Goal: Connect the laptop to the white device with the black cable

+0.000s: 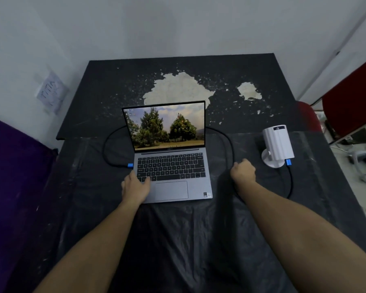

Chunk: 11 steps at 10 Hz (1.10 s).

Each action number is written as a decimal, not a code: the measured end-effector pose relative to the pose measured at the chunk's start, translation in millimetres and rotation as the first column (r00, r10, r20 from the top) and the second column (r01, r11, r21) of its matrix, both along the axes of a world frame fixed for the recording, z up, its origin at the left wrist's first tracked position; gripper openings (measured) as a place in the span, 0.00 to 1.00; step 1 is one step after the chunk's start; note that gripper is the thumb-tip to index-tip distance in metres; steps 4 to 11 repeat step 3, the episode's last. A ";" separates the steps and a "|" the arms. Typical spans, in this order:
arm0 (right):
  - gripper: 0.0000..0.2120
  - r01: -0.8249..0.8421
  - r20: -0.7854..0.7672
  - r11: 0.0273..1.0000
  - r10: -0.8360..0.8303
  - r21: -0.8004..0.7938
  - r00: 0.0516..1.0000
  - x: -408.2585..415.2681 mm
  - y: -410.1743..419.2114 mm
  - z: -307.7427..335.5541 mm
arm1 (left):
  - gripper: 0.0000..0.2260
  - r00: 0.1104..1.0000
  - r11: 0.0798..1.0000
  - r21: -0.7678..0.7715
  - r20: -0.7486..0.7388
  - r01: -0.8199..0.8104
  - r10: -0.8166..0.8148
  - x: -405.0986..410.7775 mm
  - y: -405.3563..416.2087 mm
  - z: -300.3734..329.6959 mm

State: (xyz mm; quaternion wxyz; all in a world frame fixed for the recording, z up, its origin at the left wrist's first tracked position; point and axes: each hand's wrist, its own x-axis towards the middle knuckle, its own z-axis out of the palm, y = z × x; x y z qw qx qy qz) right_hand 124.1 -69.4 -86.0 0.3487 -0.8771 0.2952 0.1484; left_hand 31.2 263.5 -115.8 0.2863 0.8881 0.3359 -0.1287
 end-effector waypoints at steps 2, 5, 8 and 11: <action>0.21 -0.111 0.006 0.992 0.112 -0.056 0.994 -26.6 15.3 44.9 | 0.33 0.984 0.985 0.074 0.071 0.156 -0.161 16.6 0.2 52.6; 0.22 -0.168 0.063 0.982 0.173 -0.085 0.983 -29.1 29.8 84.5 | 0.33 0.962 0.965 0.126 0.123 0.230 -0.245 36.9 -2.3 103.2; 0.22 -0.168 0.063 0.982 0.173 -0.085 0.983 -29.1 29.8 84.5 | 0.33 0.962 0.965 0.126 0.123 0.230 -0.245 36.9 -2.3 103.2; 0.22 -0.168 0.063 0.982 0.173 -0.085 0.983 -29.1 29.8 84.5 | 0.33 0.962 0.965 0.126 0.123 0.230 -0.245 36.9 -2.3 103.2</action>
